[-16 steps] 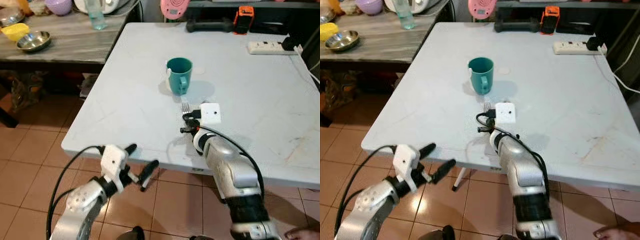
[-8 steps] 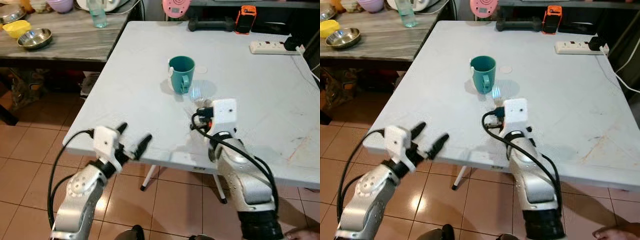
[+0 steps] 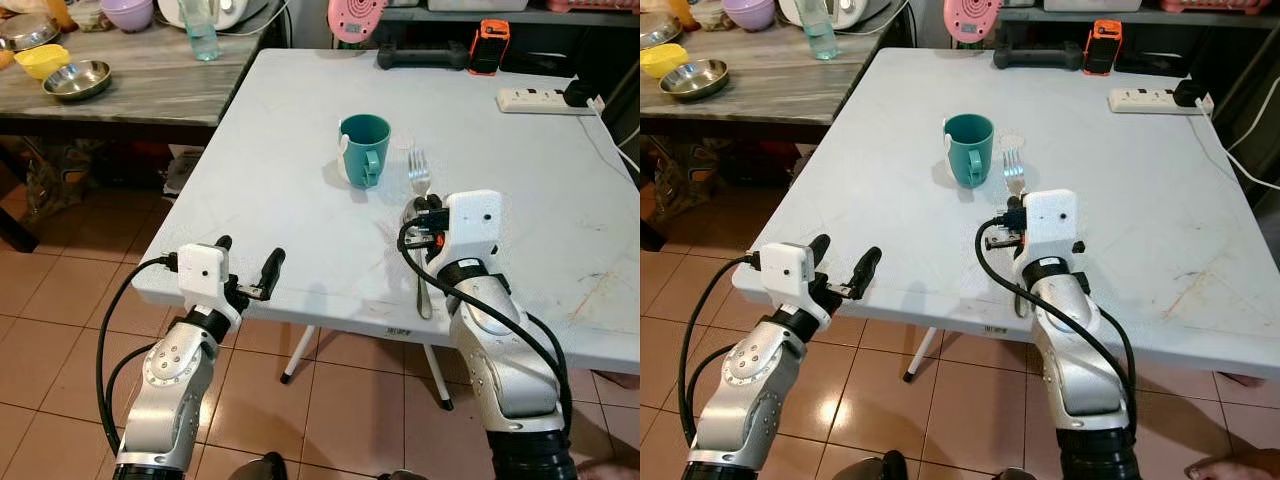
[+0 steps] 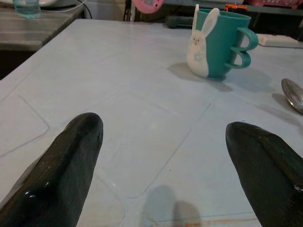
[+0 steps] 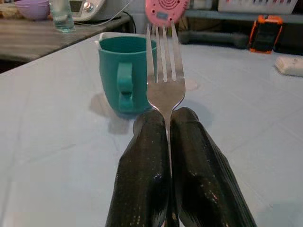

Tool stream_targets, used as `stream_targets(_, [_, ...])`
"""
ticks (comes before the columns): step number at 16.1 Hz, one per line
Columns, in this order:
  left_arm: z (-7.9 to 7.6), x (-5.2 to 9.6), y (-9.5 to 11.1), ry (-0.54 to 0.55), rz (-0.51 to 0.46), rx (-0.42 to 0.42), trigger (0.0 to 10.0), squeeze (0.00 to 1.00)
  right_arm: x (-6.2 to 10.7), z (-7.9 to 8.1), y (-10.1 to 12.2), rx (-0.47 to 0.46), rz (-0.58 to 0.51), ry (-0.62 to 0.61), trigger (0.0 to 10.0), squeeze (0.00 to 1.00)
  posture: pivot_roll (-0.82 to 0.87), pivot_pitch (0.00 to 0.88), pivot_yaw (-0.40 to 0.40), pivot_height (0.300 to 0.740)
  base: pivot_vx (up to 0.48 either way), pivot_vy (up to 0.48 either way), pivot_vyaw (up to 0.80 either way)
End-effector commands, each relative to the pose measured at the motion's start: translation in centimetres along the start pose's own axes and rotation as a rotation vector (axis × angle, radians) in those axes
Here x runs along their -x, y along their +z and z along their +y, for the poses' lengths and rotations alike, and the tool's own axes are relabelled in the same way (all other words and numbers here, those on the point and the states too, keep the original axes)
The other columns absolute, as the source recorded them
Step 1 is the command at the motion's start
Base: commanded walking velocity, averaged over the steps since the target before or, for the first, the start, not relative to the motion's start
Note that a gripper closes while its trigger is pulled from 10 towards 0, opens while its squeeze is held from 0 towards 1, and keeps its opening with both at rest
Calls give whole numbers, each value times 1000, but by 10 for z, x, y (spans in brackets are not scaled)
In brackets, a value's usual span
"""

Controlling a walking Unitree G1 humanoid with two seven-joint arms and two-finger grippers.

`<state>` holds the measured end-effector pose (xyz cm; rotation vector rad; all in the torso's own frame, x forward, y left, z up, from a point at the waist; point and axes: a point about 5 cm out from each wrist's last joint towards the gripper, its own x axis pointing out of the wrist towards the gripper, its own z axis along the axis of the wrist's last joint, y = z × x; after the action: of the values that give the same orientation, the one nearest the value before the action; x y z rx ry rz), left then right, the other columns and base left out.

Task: Setting the table

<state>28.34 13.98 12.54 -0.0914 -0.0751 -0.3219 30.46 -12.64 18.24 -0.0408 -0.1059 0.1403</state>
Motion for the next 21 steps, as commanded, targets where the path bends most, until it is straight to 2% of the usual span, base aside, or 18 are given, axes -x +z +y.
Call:
stream_targets(1, [3, -1, 0, 16, 2, -13, 10000, 0, 3, 2, 2, -46, -12, 20, 10000, 0, -60, 109, 48, 740, 0, 0, 0])
stream_targets(7, [-1, -4, -4, 23, 6, -7, 10000, 0, 1, 4, 5, -57, -51, 30, 10000, 0, -58, 106, 49, 740, 0, 0, -93])
stream_targets(14, [-2, -3, -8, 10, 13, -10, 10000, 0, 2, 3, 4, -59, -56, 22, 10000, 0, -60, 107, 51, 740, 0, 371, -665])
stream_targets(21, [-6, -4, -11, 4, 16, -8, 10000, 0, 1, 6, 7, -65, -81, 41, 10000, 0, -64, 109, 53, 740, 0, 453, 0])
